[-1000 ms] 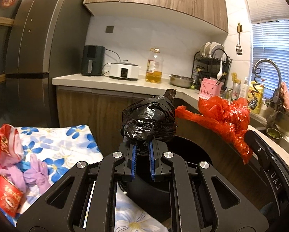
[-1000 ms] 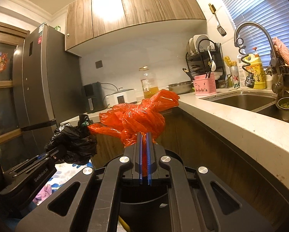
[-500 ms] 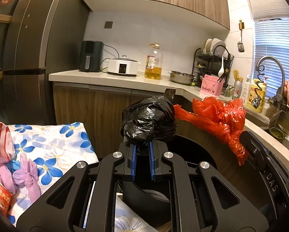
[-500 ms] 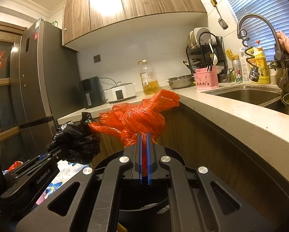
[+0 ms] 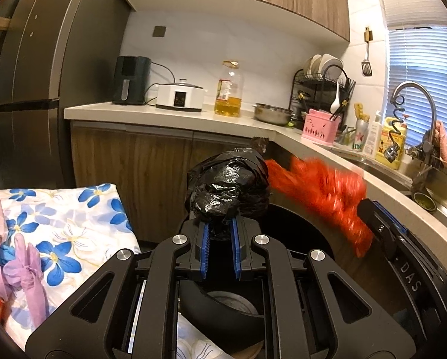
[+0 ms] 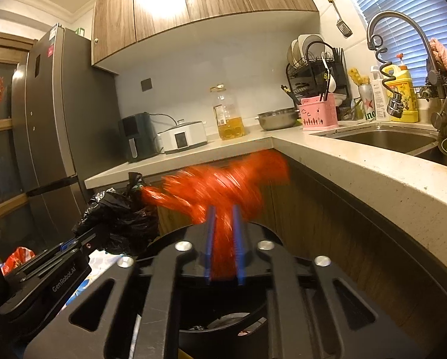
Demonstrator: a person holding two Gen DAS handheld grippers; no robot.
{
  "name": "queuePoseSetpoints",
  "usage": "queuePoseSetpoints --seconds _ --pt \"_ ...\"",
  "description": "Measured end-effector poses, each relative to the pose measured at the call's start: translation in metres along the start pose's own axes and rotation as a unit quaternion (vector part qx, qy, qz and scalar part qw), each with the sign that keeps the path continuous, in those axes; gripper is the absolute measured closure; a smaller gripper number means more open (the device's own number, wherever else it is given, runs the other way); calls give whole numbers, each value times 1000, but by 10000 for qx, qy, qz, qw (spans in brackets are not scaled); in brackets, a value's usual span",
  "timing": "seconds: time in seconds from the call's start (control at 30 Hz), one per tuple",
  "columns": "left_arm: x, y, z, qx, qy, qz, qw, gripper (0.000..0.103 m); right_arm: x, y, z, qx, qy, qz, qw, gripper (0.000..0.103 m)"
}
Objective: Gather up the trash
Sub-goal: 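Carry the black bag and red bag over the black bin with both tools, then open both tools to drop the bags into the bin, then move both open tools back toward the remaining trash on the table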
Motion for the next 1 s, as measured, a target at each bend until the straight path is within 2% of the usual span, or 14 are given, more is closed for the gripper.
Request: queuePoseSetpoints --seconds 0.03,0.07,0.13,0.2,0.27,0.43,0.5,0.7,0.77,1.0 --pt "1 0 0 11 20 18 10000 89 1 1 0 5 -9 4 10000 72" --pt "2 1 0 28 42 52 10000 88 1 2 -1 27 -17 -2 10000 69" --pt "5 4 -1 57 32 117 9999 81 1 3 -4 46 18 11 10000 68" --pt "8 7 0 61 41 185 9998 62 0 4 -8 125 32 44 9999 68" --pt "7 8 1 69 9 132 9999 49 -2 5 -11 174 46 42 9998 61" --pt "2 9 9 -17 -33 122 9999 37 -11 7 -17 182 118 76 9997 52" --pt "-2 10 12 -71 -112 111 9999 28 -14 10 -16 177 105 105 9997 50" --pt "-25 14 24 -26 -463 65 9989 19 -26 13 -9 62 56 173 9998 40" --pt "-37 14 27 -7 -613 10 9981 18 -32 15 -3 -14 19 162 9999 34" --pt "-79 16 42 -65 -921 -190 9956 15 -52 18 14 -127 -183 179 9996 25"
Point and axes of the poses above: each gripper's, at about its wrist camera, not at the fingertips, and x roughly the way its jaws point, z to its left, y to its underside, the point moved 3 cm from there along x, roughly the way its jaws point, and after that the axes turned 12 degrees about -x, right-handed, at the moved point
